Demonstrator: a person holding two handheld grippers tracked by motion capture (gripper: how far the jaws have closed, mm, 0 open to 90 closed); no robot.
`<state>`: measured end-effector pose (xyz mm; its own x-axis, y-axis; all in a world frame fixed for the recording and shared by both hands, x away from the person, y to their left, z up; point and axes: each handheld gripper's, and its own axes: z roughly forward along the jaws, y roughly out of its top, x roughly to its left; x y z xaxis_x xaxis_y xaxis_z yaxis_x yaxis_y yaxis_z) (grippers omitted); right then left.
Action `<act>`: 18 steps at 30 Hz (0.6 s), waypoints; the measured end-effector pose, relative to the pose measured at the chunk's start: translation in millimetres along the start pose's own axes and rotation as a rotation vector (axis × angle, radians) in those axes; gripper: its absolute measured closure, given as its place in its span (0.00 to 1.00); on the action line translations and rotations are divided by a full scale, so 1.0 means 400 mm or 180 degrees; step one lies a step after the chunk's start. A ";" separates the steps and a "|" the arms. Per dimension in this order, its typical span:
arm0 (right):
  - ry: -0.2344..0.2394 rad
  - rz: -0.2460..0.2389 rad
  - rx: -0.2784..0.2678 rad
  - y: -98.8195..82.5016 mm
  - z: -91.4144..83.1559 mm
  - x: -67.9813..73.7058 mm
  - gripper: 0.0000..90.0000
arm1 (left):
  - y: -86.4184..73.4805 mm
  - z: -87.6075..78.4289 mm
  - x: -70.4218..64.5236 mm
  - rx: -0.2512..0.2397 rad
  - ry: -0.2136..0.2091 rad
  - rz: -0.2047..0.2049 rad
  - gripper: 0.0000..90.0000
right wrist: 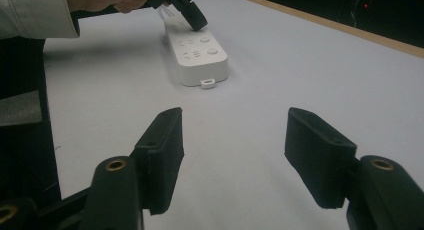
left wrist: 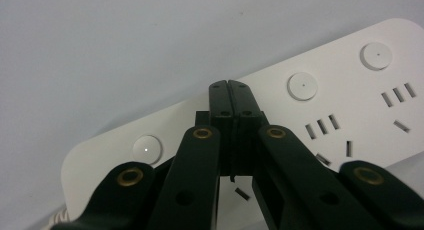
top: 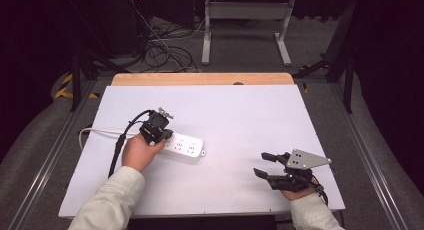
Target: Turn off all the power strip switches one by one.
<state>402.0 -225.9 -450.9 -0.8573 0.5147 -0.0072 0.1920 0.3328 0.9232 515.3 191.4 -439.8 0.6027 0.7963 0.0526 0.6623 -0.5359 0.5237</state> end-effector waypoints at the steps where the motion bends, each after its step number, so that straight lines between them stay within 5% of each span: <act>1: 0.0001 -0.0001 0.0000 0.000 0.000 0.000 0.46 | -0.002 0.001 -0.002 -0.0020 0.0009 -0.0012 1.00; 18: 0.0008 -0.0002 0.0020 -0.001 0.003 0.001 0.46 | 0.002 0.012 -0.027 -0.0125 0.0163 0.0059 1.00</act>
<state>402.1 -224.9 -451.4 -0.8587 0.5125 -0.0070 0.1944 0.3382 0.9208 511.3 181.0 -444.1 0.5906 0.8001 0.1056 0.6325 -0.5401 0.5552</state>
